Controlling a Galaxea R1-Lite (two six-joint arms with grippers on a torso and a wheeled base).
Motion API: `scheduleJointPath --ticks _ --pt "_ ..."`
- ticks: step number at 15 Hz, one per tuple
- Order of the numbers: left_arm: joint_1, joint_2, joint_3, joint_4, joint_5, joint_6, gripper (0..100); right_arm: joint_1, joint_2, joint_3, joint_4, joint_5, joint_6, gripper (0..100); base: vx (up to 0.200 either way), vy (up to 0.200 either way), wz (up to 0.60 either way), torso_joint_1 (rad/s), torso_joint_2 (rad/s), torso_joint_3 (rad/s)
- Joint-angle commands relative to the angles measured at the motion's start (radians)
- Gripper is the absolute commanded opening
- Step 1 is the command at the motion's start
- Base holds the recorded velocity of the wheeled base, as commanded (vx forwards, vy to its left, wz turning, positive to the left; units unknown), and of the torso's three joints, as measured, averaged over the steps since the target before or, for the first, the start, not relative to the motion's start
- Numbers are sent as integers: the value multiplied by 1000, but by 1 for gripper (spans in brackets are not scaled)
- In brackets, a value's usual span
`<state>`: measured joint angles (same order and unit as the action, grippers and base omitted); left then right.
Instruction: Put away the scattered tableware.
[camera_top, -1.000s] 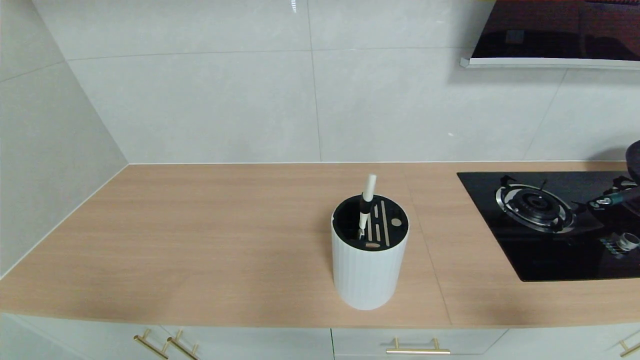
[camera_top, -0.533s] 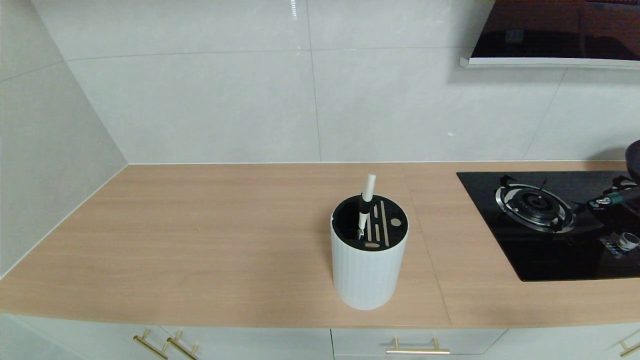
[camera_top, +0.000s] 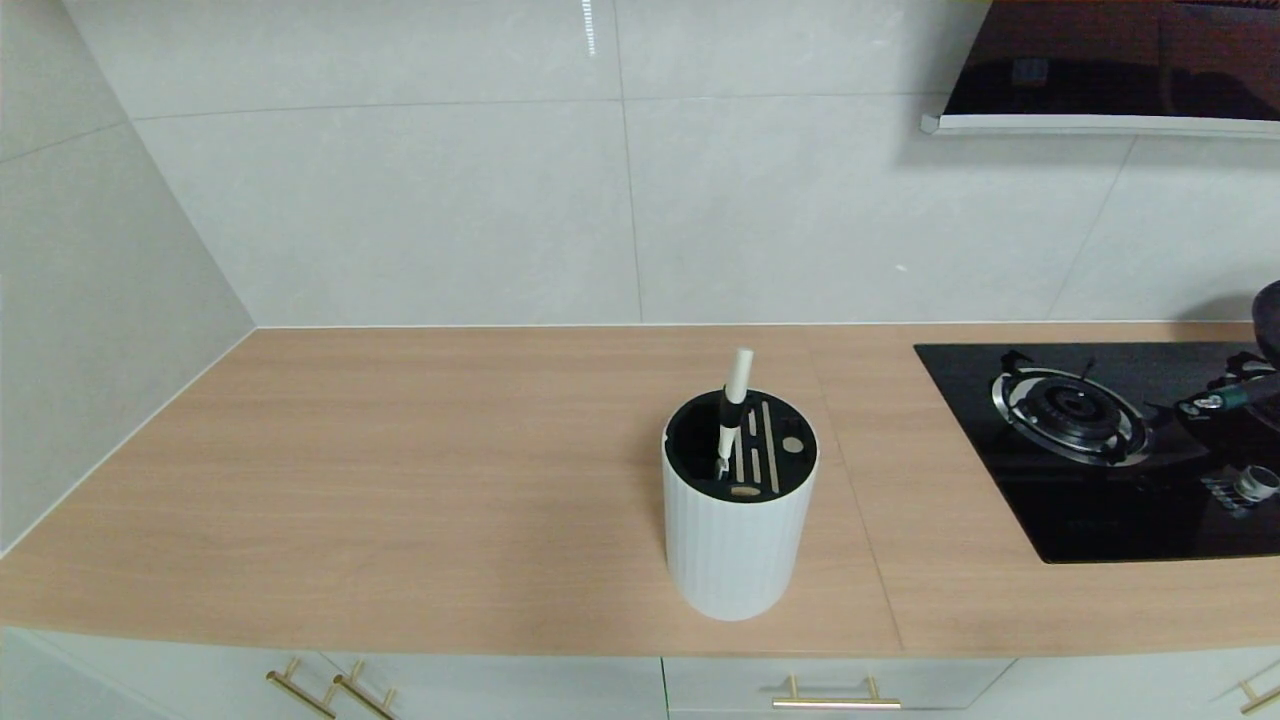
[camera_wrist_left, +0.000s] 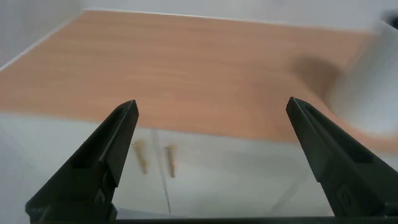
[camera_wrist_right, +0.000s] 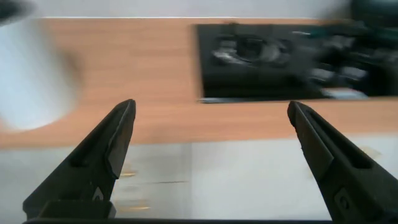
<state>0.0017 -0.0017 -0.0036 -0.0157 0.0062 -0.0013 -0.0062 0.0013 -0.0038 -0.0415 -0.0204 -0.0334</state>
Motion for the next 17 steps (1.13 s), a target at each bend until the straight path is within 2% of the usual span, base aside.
scheduleJointPath --ticks 1,4,6,9,10,11,12,13,14,17 --pt "0 3 2 16 -12 35 100 0 2 4 -1 11 -13 100 0 0 0 0 0 0" --pt "0 3 2 17 -23 63 100 0 2 4 -1 11 -17 100 0 0 0 0 0 0" --pt "0 3 2 17 -22 6 100 0 2 4 3 10 -52 100 0 0 0 0 0 0" --pt "0 3 2 16 -22 10 100 0 2 2 55 4 -37 100 0 0 0 0 0 0" --pt "0 3 2 17 -34 76 100 0 2 4 43 5 29 100 0 0 0 0 0 0" --pt "0 3 2 17 -37 106 100 0 2 4 43 5 27 100 0 0 0 0 0 0" --pt "0 3 2 17 -35 72 100 0 2 4 43 5 29 100 0 0 0 0 0 0" --pt "0 3 2 17 -37 24 100 0 2 4 43 4 29 100 0 0 0 0 0 0" --pt "0 3 1 17 -35 1 100 0 2 4 43 4 29 100 0 0 0 0 0 0" --pt "0 3 1 17 -35 6 100 0 2 4 43 4 32 100 0 0 0 0 0 0"
